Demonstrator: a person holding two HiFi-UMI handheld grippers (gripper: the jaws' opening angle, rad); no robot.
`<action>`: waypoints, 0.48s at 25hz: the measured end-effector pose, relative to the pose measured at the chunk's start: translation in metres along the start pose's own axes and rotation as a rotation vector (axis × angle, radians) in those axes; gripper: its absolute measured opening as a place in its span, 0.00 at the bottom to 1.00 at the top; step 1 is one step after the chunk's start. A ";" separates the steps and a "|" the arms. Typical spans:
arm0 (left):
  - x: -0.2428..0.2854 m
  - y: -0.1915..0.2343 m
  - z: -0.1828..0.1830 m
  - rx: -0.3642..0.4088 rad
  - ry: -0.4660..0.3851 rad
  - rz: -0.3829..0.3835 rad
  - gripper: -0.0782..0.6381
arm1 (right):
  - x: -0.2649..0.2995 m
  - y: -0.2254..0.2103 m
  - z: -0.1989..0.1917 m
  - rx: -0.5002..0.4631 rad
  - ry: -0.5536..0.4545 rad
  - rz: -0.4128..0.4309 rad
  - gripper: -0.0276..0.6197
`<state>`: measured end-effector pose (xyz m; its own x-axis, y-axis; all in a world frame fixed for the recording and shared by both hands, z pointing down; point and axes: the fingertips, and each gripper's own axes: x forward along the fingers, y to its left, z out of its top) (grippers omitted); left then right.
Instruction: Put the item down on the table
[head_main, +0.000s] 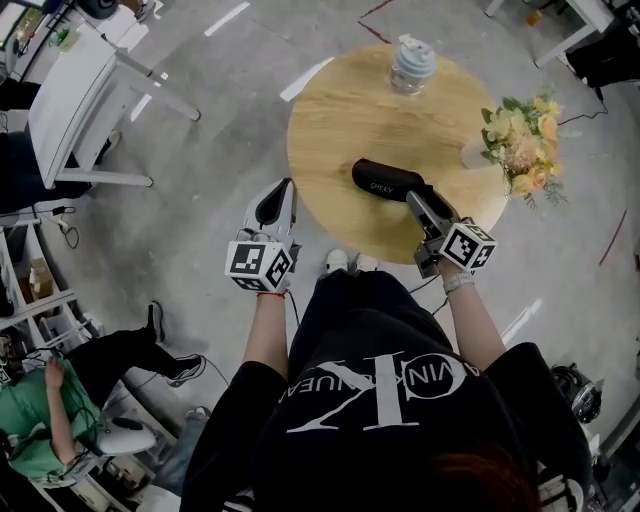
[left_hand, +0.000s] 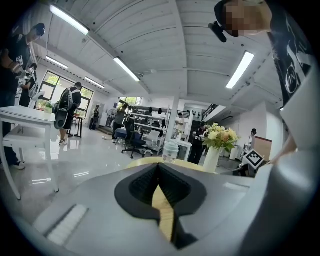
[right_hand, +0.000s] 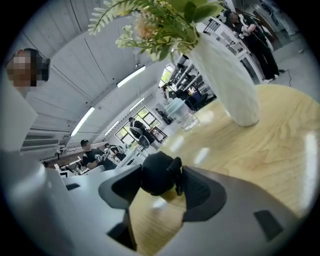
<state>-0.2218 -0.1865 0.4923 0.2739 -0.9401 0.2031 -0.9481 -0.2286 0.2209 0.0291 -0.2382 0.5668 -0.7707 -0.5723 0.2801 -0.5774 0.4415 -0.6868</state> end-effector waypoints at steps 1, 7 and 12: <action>0.001 -0.001 -0.002 -0.002 0.005 -0.003 0.13 | -0.001 -0.004 -0.002 0.015 0.003 -0.010 0.41; 0.001 -0.006 -0.009 -0.009 0.019 -0.019 0.13 | -0.005 -0.023 -0.010 0.038 0.056 -0.086 0.41; -0.001 -0.006 -0.011 -0.017 0.022 -0.020 0.13 | -0.007 -0.031 -0.016 0.000 0.093 -0.145 0.41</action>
<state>-0.2145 -0.1818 0.5016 0.2962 -0.9295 0.2197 -0.9397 -0.2424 0.2414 0.0480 -0.2367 0.5970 -0.7008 -0.5636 0.4372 -0.6846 0.3592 -0.6343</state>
